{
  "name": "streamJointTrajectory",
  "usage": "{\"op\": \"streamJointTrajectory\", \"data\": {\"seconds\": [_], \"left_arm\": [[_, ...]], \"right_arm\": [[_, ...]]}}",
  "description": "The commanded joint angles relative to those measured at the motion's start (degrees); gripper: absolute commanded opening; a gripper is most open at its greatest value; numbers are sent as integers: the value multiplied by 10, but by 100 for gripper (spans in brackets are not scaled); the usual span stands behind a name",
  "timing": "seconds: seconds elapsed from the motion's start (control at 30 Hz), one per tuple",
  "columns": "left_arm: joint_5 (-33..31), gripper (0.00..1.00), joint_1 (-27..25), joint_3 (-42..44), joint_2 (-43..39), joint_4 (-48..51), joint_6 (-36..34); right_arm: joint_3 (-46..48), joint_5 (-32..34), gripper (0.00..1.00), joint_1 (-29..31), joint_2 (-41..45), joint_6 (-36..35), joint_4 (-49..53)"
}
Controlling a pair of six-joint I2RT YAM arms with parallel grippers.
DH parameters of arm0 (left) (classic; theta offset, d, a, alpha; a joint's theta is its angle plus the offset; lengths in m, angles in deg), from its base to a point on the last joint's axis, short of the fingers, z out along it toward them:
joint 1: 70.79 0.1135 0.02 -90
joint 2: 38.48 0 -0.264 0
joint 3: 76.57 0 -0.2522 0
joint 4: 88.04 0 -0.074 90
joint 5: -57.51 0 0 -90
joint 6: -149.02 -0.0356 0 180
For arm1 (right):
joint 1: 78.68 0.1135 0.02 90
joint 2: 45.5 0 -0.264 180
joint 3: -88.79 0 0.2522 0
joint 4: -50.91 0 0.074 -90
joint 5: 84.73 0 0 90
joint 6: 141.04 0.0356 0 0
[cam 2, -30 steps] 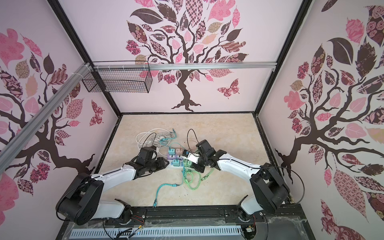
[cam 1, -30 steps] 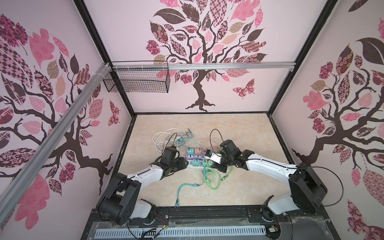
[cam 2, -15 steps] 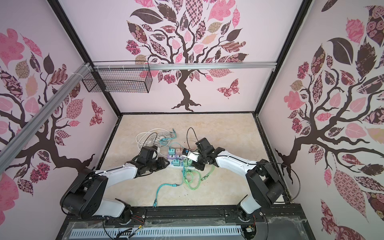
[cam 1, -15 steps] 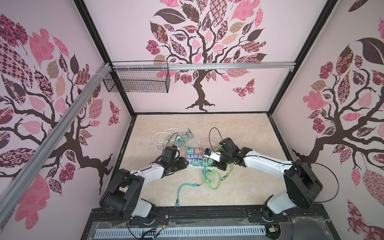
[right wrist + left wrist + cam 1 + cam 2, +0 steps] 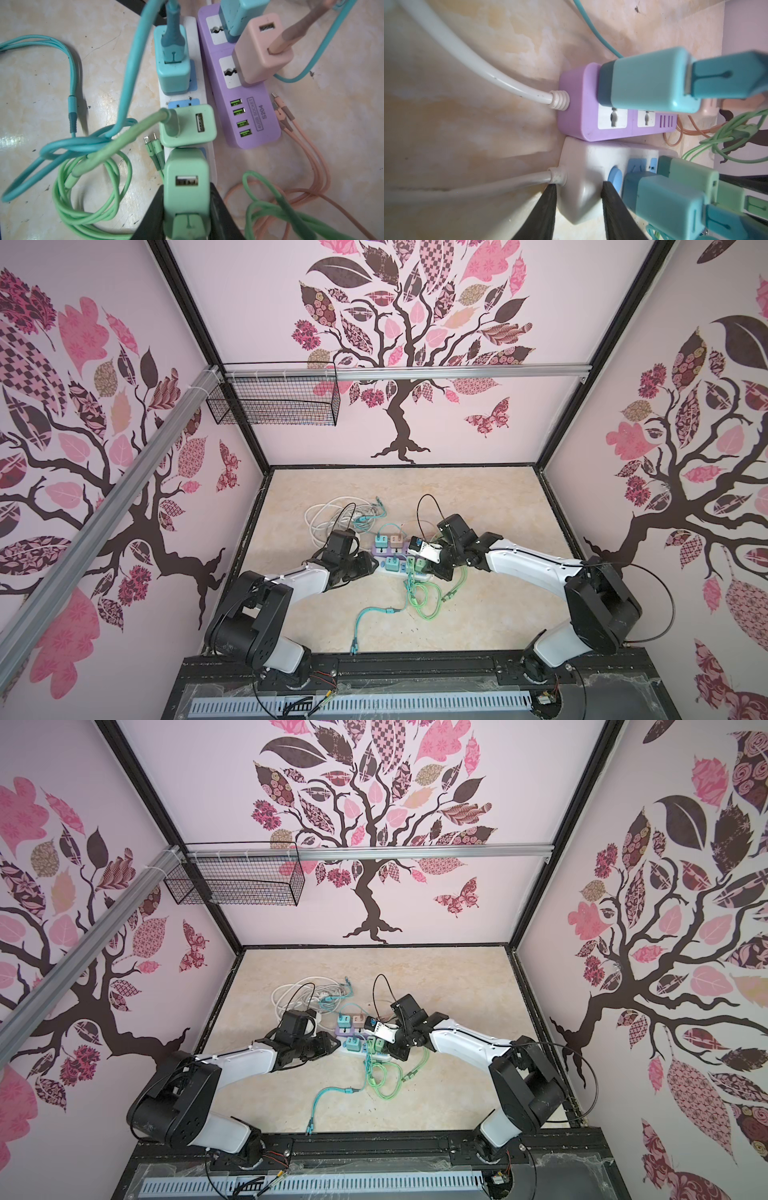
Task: Insert the plug
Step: 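Press the mint-green charger's prongs into the white strip socket with the right gripper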
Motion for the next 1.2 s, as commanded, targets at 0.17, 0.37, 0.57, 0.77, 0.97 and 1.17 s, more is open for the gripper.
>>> {"op": "streamJointTrajectory", "data": {"seconds": [0.17,0.37,0.57,0.77,0.97,1.17], "left_arm": [[-9,38,8,-16,22,-2,-3],[-4,38,9,-15,27,-4,0],[-3,37,10,-12,24,-4,3],[-3,37,12,-8,22,-4,5],[-2,37,13,-8,17,0,7],[-2,37,15,-10,9,8,6]], "right_arm": [[-4,2,9,-2,-13,2,36],[3,-12,10,-1,-2,11,30],[8,-13,10,-1,5,16,33],[20,0,10,1,22,23,21],[20,28,11,1,5,21,21],[13,48,11,1,-13,15,29]]}}
